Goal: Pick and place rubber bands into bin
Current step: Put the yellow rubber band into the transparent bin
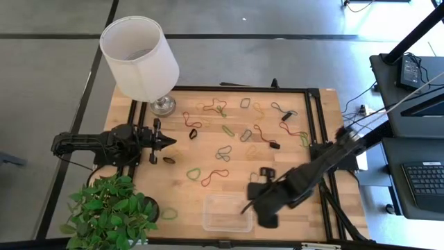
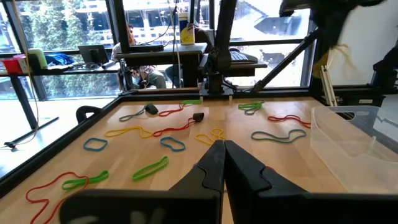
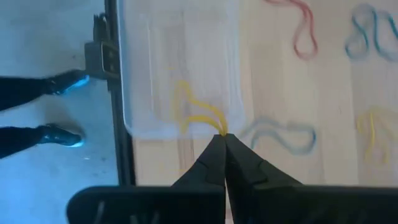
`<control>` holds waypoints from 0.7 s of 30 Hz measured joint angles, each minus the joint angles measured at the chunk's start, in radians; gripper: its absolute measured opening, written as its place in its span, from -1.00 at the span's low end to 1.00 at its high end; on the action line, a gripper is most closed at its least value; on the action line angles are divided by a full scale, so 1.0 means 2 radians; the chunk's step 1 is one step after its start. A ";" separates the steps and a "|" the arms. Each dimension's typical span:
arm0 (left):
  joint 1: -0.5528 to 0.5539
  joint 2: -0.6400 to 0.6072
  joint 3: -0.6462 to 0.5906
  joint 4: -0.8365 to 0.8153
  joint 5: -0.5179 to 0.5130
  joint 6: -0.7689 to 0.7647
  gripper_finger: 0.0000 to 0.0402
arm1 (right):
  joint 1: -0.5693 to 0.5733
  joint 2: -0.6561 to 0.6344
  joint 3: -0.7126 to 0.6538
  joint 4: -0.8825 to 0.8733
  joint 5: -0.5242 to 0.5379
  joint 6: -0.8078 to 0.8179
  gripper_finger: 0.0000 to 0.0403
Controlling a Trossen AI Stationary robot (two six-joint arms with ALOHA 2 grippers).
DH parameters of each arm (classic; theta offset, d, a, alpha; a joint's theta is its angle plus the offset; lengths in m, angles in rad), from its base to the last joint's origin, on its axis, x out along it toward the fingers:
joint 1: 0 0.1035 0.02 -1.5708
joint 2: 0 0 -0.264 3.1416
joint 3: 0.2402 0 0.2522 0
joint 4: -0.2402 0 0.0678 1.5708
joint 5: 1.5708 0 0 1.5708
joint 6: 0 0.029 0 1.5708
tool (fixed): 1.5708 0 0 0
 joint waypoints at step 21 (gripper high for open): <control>0.000 0.000 0.000 0.000 0.000 0.000 -0.97 | -0.062 0.251 0.108 0.066 -0.027 0.008 -1.00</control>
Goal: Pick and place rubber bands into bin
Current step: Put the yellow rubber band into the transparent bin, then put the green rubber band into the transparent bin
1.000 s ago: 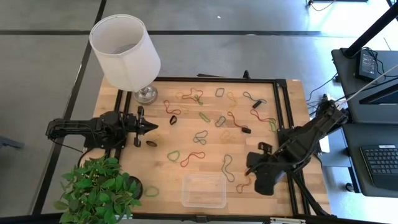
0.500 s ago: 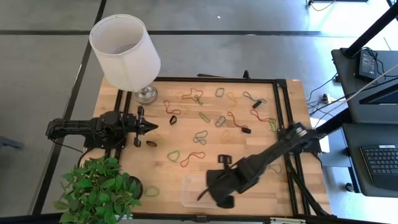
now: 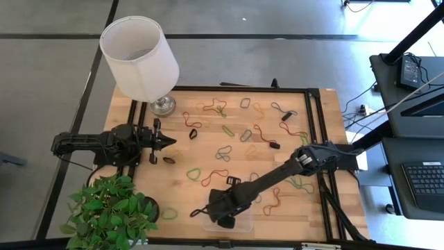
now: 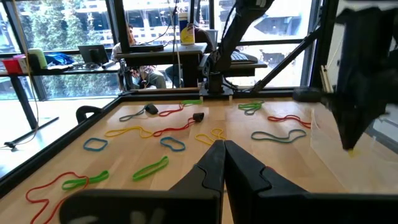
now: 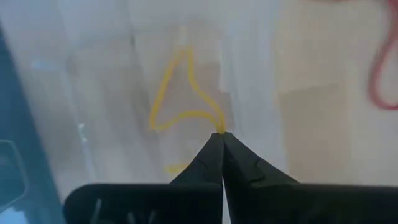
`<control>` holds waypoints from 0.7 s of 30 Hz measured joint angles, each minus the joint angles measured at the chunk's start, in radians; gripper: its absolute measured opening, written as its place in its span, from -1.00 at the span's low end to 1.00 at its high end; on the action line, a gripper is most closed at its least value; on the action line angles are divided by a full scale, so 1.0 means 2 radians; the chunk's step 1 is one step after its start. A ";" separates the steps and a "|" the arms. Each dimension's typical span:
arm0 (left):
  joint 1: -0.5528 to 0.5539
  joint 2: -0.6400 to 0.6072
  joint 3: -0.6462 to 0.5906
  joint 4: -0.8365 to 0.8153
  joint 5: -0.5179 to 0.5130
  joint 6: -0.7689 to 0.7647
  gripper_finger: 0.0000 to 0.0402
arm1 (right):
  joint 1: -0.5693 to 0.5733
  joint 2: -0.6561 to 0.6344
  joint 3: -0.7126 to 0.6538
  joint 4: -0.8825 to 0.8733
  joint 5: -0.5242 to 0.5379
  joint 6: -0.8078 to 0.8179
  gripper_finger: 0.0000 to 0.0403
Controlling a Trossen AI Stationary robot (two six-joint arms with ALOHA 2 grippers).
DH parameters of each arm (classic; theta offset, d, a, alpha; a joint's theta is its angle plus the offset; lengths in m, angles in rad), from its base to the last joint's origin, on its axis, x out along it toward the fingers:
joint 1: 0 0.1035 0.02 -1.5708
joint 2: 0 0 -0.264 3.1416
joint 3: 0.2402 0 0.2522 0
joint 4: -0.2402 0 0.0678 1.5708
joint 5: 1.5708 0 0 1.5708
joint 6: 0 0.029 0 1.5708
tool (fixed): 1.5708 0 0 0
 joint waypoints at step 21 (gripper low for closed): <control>0.000 0.000 0.000 0.000 0.000 0.000 -0.97 | -0.002 0.009 0.001 0.000 -0.077 0.067 -0.42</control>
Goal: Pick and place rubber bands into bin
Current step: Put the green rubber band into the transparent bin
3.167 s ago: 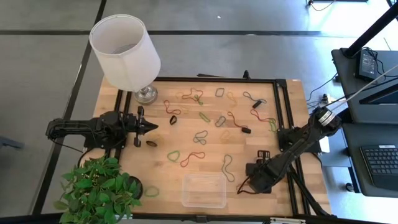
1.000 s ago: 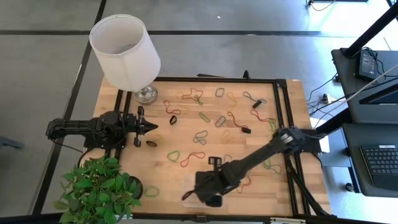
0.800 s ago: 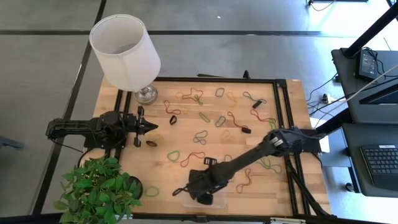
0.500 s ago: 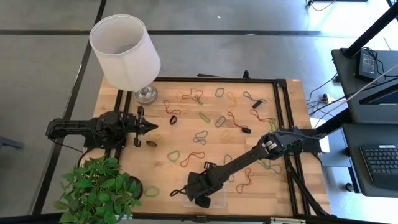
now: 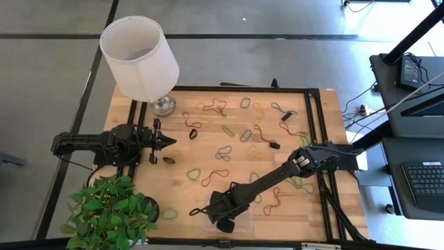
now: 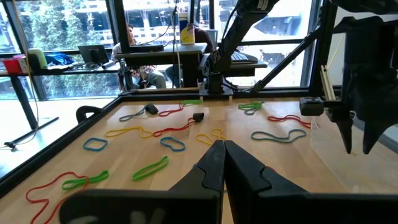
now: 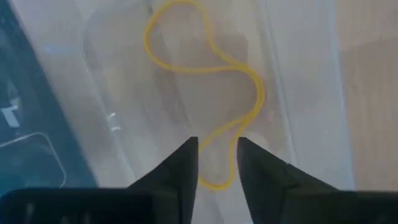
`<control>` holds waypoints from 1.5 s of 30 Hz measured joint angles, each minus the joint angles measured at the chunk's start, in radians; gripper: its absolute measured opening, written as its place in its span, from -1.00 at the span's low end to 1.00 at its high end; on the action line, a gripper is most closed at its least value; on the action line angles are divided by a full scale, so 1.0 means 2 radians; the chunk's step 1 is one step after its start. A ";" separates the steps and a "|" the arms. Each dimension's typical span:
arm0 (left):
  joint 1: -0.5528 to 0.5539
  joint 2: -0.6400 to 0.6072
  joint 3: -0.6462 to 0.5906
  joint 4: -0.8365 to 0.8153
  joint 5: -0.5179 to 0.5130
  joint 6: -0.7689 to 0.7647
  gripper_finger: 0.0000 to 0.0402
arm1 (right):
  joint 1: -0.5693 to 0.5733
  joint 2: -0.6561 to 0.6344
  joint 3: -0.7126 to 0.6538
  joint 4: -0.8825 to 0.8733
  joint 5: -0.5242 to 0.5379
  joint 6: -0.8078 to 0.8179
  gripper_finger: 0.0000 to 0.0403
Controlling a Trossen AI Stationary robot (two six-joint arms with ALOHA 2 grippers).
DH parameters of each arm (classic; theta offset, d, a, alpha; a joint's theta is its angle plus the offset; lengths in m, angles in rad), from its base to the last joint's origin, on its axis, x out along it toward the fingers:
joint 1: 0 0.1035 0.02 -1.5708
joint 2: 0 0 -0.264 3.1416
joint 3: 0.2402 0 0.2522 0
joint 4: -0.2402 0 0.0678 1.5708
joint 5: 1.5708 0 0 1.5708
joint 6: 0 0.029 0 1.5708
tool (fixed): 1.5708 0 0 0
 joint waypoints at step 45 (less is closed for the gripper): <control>0.000 0.000 -0.001 0.022 0.037 -0.135 -0.97 | 0.108 -0.265 -0.190 -0.092 0.205 0.136 -1.00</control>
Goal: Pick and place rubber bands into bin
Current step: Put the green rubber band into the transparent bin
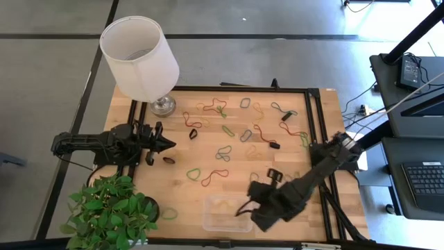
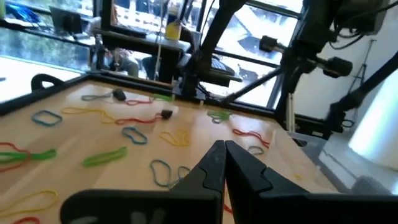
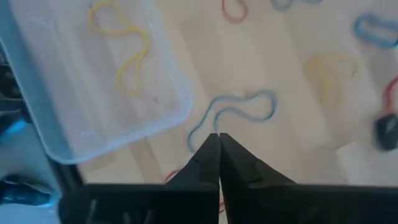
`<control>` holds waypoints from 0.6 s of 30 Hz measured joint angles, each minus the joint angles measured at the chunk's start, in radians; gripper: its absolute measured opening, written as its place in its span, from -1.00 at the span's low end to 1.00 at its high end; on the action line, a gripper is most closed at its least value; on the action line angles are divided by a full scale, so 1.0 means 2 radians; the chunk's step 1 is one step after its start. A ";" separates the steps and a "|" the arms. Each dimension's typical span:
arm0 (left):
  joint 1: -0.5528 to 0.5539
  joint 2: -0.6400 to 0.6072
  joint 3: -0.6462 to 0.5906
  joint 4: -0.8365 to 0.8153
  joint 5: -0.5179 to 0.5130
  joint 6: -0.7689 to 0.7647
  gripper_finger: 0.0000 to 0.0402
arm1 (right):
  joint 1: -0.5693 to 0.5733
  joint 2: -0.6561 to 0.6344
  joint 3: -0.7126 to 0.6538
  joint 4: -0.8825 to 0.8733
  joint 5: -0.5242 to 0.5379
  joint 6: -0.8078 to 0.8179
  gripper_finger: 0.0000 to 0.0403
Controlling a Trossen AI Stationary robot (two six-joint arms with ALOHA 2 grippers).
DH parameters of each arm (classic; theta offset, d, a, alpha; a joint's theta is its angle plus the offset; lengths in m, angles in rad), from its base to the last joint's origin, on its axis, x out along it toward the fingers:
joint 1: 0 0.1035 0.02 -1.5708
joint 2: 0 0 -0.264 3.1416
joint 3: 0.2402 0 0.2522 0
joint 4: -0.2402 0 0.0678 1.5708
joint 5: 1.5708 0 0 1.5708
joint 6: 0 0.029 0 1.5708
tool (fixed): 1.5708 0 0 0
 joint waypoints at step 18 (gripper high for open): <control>-0.039 0.228 0.169 0.000 -0.024 0.031 -0.97 | 0.088 -0.247 -0.371 0.223 0.057 0.134 -1.00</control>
